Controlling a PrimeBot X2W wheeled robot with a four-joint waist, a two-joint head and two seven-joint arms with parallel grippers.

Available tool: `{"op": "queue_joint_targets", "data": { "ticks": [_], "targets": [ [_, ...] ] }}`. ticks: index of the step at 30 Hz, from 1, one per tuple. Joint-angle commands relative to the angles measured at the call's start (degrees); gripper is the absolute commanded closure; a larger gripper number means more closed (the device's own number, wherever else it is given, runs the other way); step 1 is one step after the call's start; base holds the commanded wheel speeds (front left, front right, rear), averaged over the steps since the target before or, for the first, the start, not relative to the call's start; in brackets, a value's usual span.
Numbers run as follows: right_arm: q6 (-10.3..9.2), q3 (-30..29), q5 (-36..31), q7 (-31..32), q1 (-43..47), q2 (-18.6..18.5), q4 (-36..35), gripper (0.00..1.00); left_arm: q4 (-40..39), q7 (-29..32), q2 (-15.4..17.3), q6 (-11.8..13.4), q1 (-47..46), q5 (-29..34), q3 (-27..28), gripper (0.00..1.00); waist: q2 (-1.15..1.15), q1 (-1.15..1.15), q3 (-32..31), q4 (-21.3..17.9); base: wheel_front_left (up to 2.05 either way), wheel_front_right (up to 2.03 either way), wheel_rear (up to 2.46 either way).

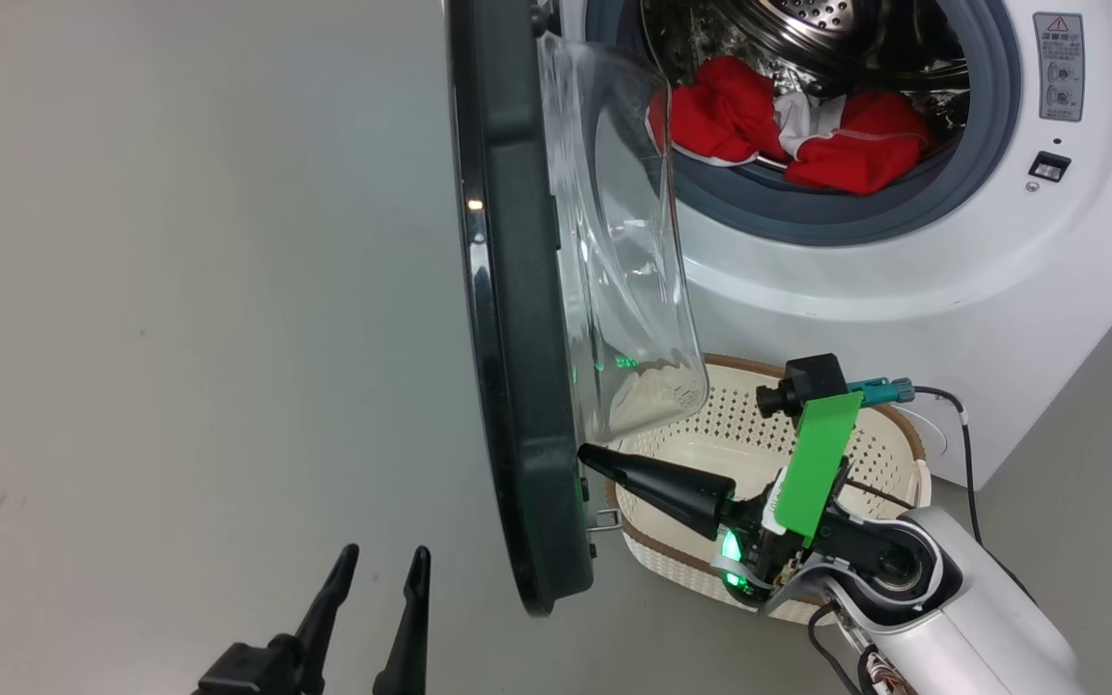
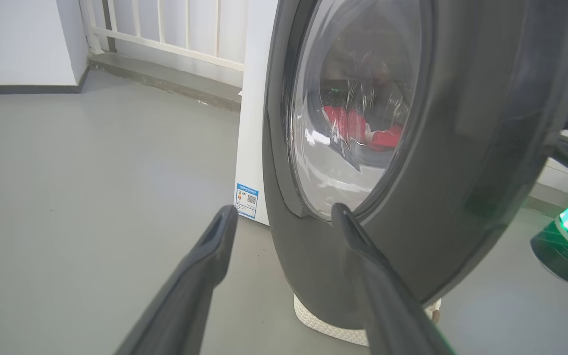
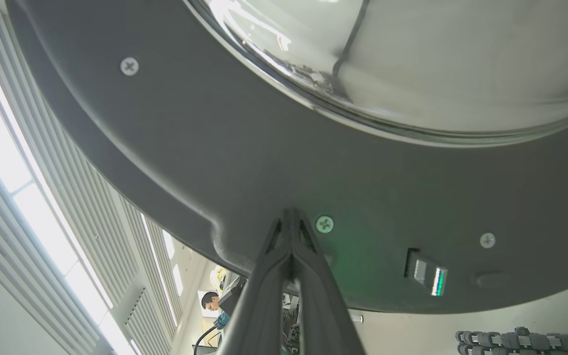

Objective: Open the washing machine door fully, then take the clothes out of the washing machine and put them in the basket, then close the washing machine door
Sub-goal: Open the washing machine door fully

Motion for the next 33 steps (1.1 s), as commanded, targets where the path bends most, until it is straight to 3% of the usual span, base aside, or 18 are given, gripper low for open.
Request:
{"op": "queue_joint_targets", "data": {
  "ticks": [1,21,22,24,25,27,33],
  "targets": [
    [0.45,1.4,0.6,-0.3,-1.2,1.4,-1.9,1.0,-1.6,-0.7,0.6,0.5,-0.6,0.3,2.1,0.0,0.0,0.0,-0.1,0.0,0.0,0.0,0.0],
    [0.45,0.9,-0.9,-3.3,-0.3,1.4,-2.2,1.0,-1.7,-0.7,0.6,0.4,-0.2,0.4,2.4,0.0,0.0,0.0,-0.7,-0.2,0.0,0.0,0.0],
    [0.45,0.6,-1.2,-3.5,-0.1,1.4,-2.2,0.96,-1.6,-0.7,0.6,0.3,-0.2,0.5,2.4,0.0,0.0,0.0,-0.8,-0.3,0.0,0.0,0.0],
    [0.45,-0.1,-2.0,-4.1,0.7,1.4,-2.1,0.65,-1.4,-0.7,0.6,0.2,-0.3,0.6,2.4,0.0,0.0,0.0,-1.0,-0.4,0.0,0.0,0.0],
    [0.45,-0.5,-2.5,-4.3,1.1,1.4,-2.1,0.55,-1.3,-0.7,0.6,0.1,-0.3,0.7,2.4,0.0,0.0,0.0,-1.1,-0.4,0.0,0.0,0.0],
    [0.45,-1.5,-3.6,-4.8,2.1,1.4,-2.1,0.0,-1.0,-0.7,0.6,-0.1,-0.4,0.9,2.4,0.0,0.0,0.0,-1.3,-0.6,0.0,0.0,0.0],
    [0.45,-3.9,-6.3,-5.9,5.4,1.3,-2.0,0.0,-0.6,-0.7,0.6,-0.4,-0.5,1.3,2.9,0.0,0.0,0.0,-1.4,-1.8,0.0,0.0,0.0]
  ]
}}
